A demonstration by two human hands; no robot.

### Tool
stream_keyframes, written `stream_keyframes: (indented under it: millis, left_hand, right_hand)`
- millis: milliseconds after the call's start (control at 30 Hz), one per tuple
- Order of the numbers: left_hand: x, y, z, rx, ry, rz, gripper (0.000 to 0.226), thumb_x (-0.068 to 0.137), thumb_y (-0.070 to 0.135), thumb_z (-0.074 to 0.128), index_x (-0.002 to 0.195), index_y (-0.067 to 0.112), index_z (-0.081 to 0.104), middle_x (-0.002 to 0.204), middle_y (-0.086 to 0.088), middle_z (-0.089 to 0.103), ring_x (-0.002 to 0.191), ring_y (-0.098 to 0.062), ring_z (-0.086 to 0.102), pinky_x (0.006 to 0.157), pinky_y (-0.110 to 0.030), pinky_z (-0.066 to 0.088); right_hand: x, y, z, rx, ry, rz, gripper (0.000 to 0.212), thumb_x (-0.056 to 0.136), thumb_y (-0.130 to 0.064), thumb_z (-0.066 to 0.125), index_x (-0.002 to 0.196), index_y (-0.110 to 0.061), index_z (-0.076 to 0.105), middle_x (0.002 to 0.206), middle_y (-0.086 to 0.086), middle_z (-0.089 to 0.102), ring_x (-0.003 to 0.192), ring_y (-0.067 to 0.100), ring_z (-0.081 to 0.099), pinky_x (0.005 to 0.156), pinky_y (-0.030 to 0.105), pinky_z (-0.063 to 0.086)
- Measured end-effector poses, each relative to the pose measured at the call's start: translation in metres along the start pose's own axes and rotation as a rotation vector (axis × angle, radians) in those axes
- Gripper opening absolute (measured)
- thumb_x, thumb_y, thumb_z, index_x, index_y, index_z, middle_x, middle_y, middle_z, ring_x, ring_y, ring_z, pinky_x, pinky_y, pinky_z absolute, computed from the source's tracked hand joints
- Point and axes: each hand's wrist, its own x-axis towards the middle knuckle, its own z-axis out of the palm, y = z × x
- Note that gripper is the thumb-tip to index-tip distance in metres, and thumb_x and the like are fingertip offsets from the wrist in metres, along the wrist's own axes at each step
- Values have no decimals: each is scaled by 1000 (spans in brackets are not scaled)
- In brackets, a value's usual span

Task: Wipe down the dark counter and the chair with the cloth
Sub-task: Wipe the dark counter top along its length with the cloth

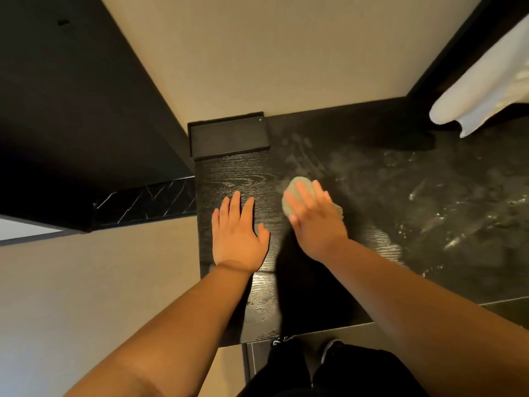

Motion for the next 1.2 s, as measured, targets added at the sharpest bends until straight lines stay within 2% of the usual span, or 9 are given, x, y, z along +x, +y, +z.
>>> stream_keyframes:
  millis: [167, 433, 500, 667, 767, 867, 933, 1067, 1200]
  left_hand:
    - [1, -1, -1, 21, -32, -5, 69, 93, 46, 44, 158, 22, 43, 171, -11, 28, 157, -34, 21, 128, -54, 17]
    - [1, 1, -1, 35, -39, -9, 68, 96, 46, 43, 159, 23, 38, 172, -9, 25, 158, -32, 17, 129, -53, 14]
    - [1, 3, -1, 42, -42, -16, 67, 95, 44, 45, 159, 22, 38, 171, -10, 26, 157, -34, 20, 129, -54, 15]
    - [4, 9, -7, 73, -70, -26, 68, 91, 44, 49, 154, 19, 42, 166, -14, 34, 152, -38, 29, 124, -57, 23]
    - [12, 7, -16, 42, -90, -22, 69, 90, 48, 50, 153, 20, 44, 161, -13, 39, 147, -36, 35, 122, -54, 28]
    - [30, 2, -23, 38, -66, 14, 68, 93, 52, 51, 154, 22, 45, 157, -10, 43, 144, -32, 38, 121, -51, 30]
    - [45, 2, -23, 56, -56, 36, 68, 94, 53, 52, 155, 23, 44, 158, -8, 42, 146, -32, 35, 122, -52, 28]
    - [74, 9, -17, 68, -88, 37, 70, 97, 56, 46, 159, 26, 36, 168, -7, 30, 155, -32, 23, 127, -55, 17]
    - [81, 5, -8, 50, -79, 63, 71, 98, 58, 38, 162, 28, 33, 172, -4, 24, 159, -30, 16, 129, -53, 14]
  right_hand:
    - [-1, 2, 12, 88, -83, -233, 57, 102, -39, 41, 158, -30, 34, 167, 1, 25, 153, 33, 21, 123, 49, 21]
    - [5, 45, 8, 82, 53, 347, 54, 101, -38, 35, 152, -20, 37, 160, 8, 29, 142, 40, 32, 117, 54, 33]
    - [7, 25, 12, 86, 46, 247, 58, 103, -40, 29, 159, -24, 30, 165, 13, 25, 149, 45, 24, 121, 54, 24]
    - [-10, 20, 25, 164, 59, -271, 52, 104, -37, 38, 154, -23, 45, 164, 5, 34, 153, 36, 25, 125, 49, 18]
    - [1, 47, 17, 127, 51, -55, 54, 102, -28, 46, 156, -23, 37, 164, 10, 31, 150, 43, 27, 122, 55, 25]
    - [6, 67, 5, 183, -7, 356, 57, 106, -35, 35, 160, -23, 24, 168, 8, 17, 153, 43, 16, 125, 53, 17]
    - [11, 61, -3, 197, 37, 470, 57, 104, -38, 32, 159, -21, 26, 166, 10, 21, 151, 44, 18, 124, 54, 19]
    - [25, 21, -3, 134, 32, 132, 52, 101, -37, 27, 149, -23, 44, 157, 11, 35, 139, 37, 34, 114, 53, 35]
    - [29, 11, 14, 210, -29, -223, 53, 103, -41, 35, 152, -25, 46, 166, 3, 31, 154, 34, 22, 125, 50, 20]
